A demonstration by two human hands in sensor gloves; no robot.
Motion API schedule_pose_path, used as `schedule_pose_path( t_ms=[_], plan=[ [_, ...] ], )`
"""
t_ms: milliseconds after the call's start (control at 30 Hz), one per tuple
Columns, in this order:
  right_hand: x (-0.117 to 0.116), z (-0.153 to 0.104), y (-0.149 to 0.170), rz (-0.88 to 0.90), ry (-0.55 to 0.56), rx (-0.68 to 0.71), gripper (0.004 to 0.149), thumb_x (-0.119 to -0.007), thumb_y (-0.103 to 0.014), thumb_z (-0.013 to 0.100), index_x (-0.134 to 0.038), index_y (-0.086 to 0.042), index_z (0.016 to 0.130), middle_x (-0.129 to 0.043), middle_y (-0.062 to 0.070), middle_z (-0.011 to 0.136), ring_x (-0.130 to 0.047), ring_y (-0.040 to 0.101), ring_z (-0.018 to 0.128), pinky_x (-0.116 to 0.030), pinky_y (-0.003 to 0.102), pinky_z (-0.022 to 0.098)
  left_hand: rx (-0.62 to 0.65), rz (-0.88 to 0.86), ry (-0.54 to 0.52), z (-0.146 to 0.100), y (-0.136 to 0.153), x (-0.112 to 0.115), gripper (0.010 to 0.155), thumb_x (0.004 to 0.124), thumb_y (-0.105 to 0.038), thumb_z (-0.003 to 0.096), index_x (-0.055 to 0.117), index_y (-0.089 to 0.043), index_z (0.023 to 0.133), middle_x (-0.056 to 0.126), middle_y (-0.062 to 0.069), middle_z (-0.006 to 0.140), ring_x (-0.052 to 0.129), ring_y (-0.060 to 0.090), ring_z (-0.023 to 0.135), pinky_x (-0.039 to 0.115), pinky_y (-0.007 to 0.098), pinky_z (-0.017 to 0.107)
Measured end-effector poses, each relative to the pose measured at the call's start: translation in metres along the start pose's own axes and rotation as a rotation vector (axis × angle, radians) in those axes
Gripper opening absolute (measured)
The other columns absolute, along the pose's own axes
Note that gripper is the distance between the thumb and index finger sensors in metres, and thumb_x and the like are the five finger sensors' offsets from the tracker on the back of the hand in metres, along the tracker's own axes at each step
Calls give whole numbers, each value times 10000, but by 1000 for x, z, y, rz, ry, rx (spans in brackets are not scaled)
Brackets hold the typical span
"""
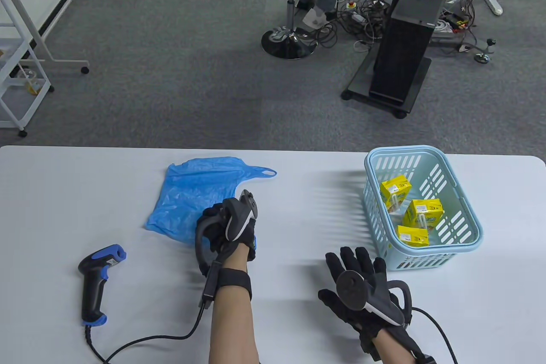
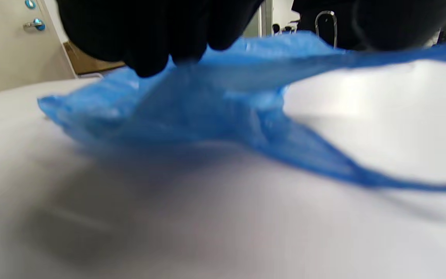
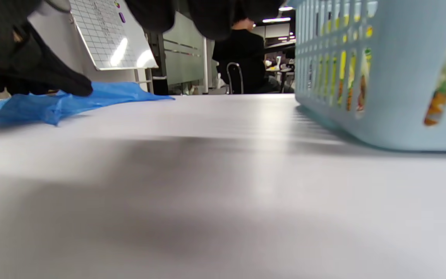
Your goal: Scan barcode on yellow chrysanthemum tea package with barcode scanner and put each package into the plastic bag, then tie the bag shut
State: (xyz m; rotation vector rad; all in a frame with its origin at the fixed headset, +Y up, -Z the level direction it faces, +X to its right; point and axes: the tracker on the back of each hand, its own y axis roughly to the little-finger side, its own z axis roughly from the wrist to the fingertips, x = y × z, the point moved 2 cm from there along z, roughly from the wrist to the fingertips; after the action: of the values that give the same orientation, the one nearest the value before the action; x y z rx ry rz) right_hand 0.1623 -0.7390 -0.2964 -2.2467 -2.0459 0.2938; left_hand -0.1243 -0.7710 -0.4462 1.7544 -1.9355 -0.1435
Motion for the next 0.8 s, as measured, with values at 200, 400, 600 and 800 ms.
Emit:
schedule_pose_path(
  t_ms=[200,400,600,800],
  plan=[
    [-4,2,1,-2,-17,-2,887,-616,-669,340,-420,-270,1108,-374,117,1145,-338,402,1063,-316,703,712,-52,-13,-82,4,16,17,740,761,-590,459,705,-111,1021,826,187,962,915,388,829,754,547,584],
    [-7,3,0,-12,-30,0,878,-618,-664,342,-437,-266,1104,-381,117,1142,-347,399,1063,-323,701,713,-54,-50,-150,-5,38,13,433,795,-422,472,854,-227,855,977,57,802,1036,265,699,825,472,543],
    [-6,1,-2,-11,-31,8,875,-618,-661,342,-448,-262,1102,-385,120,1140,-353,401,1060,-323,701,712,71,-91,-262,-29,51,10,428,779,-425,477,869,-266,864,967,46,837,1021,255,742,805,486,566],
    [-5,-1,-5,-31,-21,14,874,-620,-657,343,-443,-263,1103,-382,116,1142,-347,397,1063,-318,701,714,253,-243,-292,-69,65,3,390,808,-394,472,896,-321,844,947,24,876,996,266,786,753,530,607]
  ],
)
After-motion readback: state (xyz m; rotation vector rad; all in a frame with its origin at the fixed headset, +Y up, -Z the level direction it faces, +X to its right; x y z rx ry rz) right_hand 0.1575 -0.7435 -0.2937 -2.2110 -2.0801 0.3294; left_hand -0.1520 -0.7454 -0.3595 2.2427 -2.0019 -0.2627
